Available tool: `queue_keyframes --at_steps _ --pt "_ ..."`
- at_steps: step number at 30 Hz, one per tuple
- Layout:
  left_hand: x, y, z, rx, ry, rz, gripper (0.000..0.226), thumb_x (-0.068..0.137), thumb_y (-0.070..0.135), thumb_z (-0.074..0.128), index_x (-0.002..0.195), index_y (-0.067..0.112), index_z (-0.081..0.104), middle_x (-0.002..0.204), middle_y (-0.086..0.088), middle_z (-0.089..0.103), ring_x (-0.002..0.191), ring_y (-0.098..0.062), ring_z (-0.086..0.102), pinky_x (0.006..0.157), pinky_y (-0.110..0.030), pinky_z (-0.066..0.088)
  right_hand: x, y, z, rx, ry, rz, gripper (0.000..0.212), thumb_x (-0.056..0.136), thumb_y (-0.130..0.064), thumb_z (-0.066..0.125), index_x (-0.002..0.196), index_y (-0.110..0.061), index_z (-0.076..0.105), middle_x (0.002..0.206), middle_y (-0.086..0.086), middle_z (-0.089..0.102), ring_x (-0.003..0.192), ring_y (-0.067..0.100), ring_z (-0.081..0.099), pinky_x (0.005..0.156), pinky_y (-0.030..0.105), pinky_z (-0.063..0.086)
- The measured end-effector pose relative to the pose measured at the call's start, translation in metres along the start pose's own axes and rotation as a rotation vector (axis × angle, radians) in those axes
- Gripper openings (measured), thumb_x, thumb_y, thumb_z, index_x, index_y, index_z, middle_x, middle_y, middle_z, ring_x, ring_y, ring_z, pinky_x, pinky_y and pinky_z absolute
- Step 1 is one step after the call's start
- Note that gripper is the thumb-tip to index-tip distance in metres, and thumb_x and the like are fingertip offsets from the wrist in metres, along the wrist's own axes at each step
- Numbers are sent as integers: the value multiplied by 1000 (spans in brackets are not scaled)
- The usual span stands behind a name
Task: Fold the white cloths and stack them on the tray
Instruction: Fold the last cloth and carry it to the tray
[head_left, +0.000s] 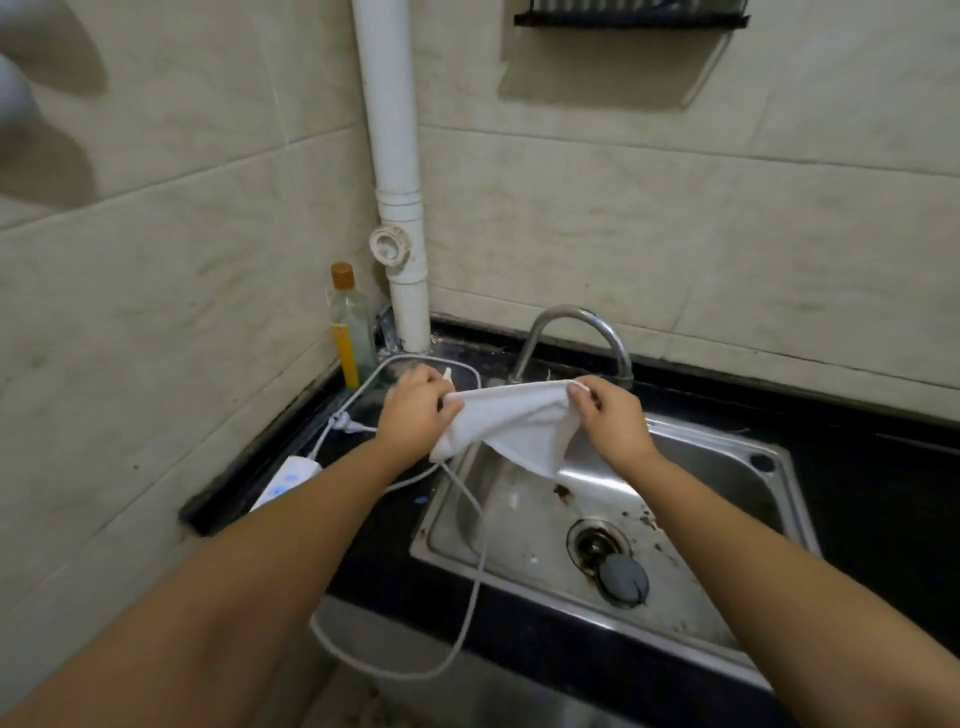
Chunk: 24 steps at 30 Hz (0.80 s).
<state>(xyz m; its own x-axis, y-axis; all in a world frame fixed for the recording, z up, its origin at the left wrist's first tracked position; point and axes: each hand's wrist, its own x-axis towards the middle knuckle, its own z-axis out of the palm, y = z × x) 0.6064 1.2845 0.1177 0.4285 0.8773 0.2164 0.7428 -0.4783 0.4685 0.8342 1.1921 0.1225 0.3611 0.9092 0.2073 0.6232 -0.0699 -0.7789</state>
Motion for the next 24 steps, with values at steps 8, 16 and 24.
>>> queue_keyframes --at_steps 8,16,24 --pt "-50 122 37 -147 -131 149 23 91 22 59 91 1 70 102 -17 60 97 -27 53 91 -37 44 -121 48 -135 17 249 240 24 100 -25 44 98 -11 63 79 7 64 65 15 59 69 32 50" --pt "-64 280 109 -465 -404 170 30 91 22 60 69 2 61 64 -4 50 61 -13 43 58 -26 32 -202 140 -272 13 477 449 21 98 -27 46 97 -16 63 84 3 63 75 15 60 59 21 44" --pt "-39 442 227 -582 -487 146 28 92 24 59 72 4 65 67 -8 52 65 -18 48 66 -29 38 -219 249 -418 -11 515 518 28 98 -23 46 77 -10 60 73 7 61 73 21 60 71 34 54"
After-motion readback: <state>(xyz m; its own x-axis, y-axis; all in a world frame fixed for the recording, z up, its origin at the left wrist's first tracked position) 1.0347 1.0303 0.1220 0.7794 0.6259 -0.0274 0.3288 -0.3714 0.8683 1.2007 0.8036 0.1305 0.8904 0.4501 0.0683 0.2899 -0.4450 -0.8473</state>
